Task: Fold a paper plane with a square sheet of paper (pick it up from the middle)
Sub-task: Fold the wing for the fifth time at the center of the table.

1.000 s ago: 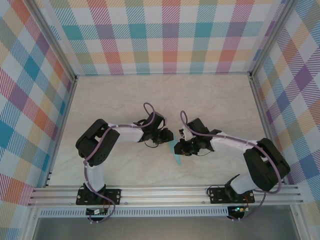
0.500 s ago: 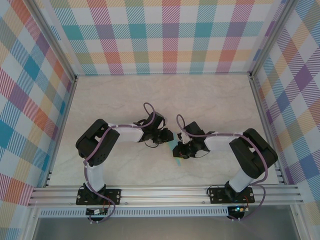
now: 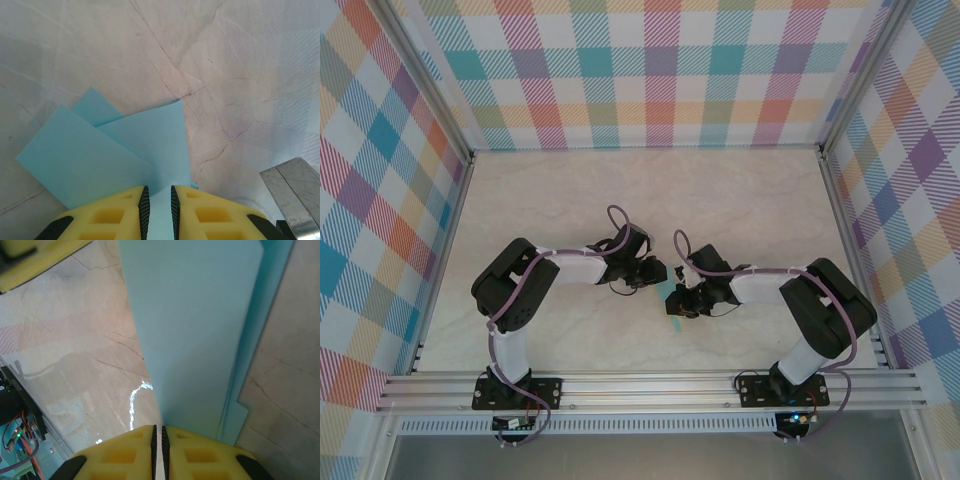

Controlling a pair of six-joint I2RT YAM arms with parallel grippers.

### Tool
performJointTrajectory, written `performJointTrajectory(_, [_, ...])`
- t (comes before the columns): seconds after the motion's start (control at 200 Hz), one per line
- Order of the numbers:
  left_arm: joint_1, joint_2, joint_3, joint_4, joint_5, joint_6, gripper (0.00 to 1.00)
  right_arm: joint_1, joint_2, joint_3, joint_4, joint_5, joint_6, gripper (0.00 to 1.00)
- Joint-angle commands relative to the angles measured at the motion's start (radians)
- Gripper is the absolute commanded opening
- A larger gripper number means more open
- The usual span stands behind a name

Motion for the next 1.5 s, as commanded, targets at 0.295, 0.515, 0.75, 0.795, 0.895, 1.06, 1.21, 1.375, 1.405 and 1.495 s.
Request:
performJointTrajectory(0.295, [-0.007,0.011,-0.025,-0.069,-0.068,0.032,0.23,0.032,-0.043,0.059,-0.092,0.081,0.003,0.15])
performJointTrajectory(0.515, [-0.007,0.015,-0.025,-0.051,-0.062,0.025,0.23,0.031,0.028,0.066,-0.054,0.122,0.012,0.15])
performJointTrajectory(0.75, [-0.008,0.000,-0.010,-0.078,-0.061,0.029,0.24,0.030,0.087,-0.009,-0.003,0.190,0.040,0.10])
performJointTrajectory(0.795, [-0.007,-0.003,-0.007,-0.080,-0.059,0.029,0.24,0.031,0.089,-0.022,0.003,0.196,0.044,0.10])
performJointTrajectory(0.895, [-0.008,-0.001,0.000,-0.077,-0.046,0.032,0.25,0.032,0.068,-0.052,0.007,0.205,0.036,0.09])
performJointTrajectory(1.06, [-0.008,0.004,0.025,-0.085,-0.044,0.014,0.26,0.031,0.029,-0.084,-0.008,0.212,0.028,0.08])
performJointTrajectory(1.21, [-0.008,-0.050,0.026,-0.101,-0.067,0.019,0.28,0.032,0.005,-0.086,-0.037,0.209,0.006,0.08])
performJointTrajectory(1.375, [-0.007,-0.104,0.067,-0.141,-0.073,0.057,0.32,0.032,-0.031,-0.092,-0.049,0.221,-0.021,0.08])
performJointTrajectory(1.405, [-0.007,-0.111,0.069,-0.139,-0.073,0.058,0.33,0.031,-0.036,-0.091,-0.053,0.222,-0.026,0.08])
performJointTrajectory(1.495, [-0.007,-0.130,0.073,-0.134,-0.066,0.067,0.35,0.031,-0.052,-0.087,-0.069,0.227,-0.037,0.08])
